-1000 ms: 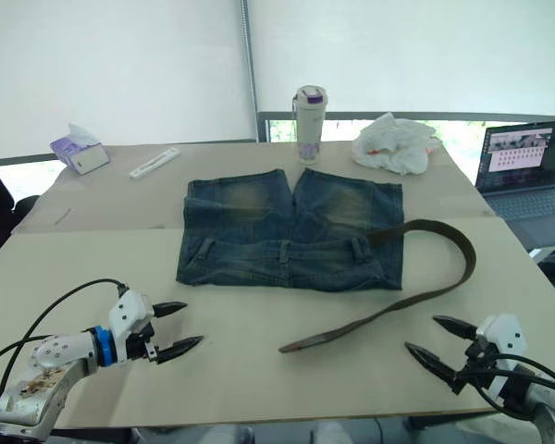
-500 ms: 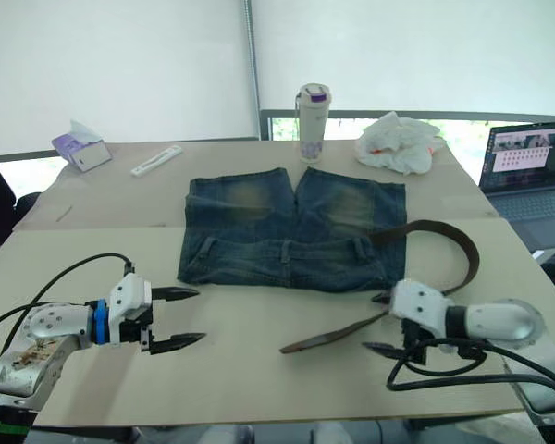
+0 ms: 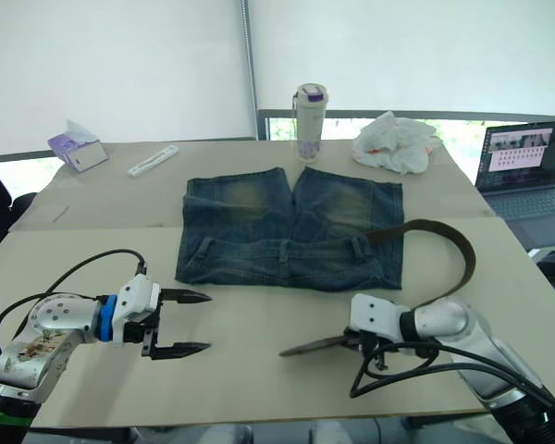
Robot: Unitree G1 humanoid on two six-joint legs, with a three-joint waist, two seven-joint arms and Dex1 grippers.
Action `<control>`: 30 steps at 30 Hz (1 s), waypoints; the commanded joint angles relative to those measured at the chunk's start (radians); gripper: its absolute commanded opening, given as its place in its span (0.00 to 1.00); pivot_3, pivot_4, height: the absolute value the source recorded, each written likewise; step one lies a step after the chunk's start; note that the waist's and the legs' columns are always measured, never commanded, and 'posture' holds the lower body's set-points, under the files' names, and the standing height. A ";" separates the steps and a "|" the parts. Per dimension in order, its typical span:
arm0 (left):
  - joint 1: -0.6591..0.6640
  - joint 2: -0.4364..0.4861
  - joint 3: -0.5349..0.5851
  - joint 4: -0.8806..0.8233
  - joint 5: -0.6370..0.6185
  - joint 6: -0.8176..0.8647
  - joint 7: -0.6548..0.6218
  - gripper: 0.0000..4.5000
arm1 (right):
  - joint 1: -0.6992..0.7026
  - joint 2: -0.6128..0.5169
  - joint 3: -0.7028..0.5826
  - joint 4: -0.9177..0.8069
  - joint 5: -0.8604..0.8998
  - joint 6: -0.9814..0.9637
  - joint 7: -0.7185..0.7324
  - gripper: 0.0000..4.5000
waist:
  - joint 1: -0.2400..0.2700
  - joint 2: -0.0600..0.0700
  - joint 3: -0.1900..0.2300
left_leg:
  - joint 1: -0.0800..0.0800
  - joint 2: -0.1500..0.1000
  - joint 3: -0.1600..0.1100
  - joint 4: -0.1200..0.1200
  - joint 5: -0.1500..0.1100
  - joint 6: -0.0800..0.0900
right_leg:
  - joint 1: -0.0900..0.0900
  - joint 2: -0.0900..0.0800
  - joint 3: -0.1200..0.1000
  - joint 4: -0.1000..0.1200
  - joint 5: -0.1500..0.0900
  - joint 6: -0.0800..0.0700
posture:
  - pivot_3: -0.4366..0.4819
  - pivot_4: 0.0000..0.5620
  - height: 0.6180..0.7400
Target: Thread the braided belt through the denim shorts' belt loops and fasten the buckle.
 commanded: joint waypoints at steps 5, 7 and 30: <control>-0.050 -0.038 -0.031 -0.049 -0.026 0.022 0.020 1.00 | -0.008 0.011 -0.136 -0.082 0.151 0.095 0.002 0.00 | 0.000 0.000 0.000 | 0.000 0.000 -0.001 0.000 0.000 0.000 | 0.000 0.000 0.000 0.000 0.000 0.000 | 0.48 0.27 1.00; -0.075 -0.061 -0.045 -0.046 -0.031 0.036 0.029 1.00 | -0.017 0.013 -0.138 -0.094 0.173 0.080 0.017 0.00 | 0.000 0.000 0.000 | 0.000 0.000 -0.001 0.000 0.000 0.000 | 0.000 0.000 0.000 0.000 0.000 0.000 | 0.48 0.27 1.00; -0.282 -0.317 -0.133 0.100 -0.156 0.278 0.062 0.80 | -0.079 0.095 -0.122 -0.146 0.232 -0.025 0.061 0.00 | -0.001 -0.001 0.001 | 0.000 -0.005 -0.002 0.002 0.000 0.000 | 0.001 0.000 -0.001 0.002 0.000 0.000 | 0.48 0.27 1.00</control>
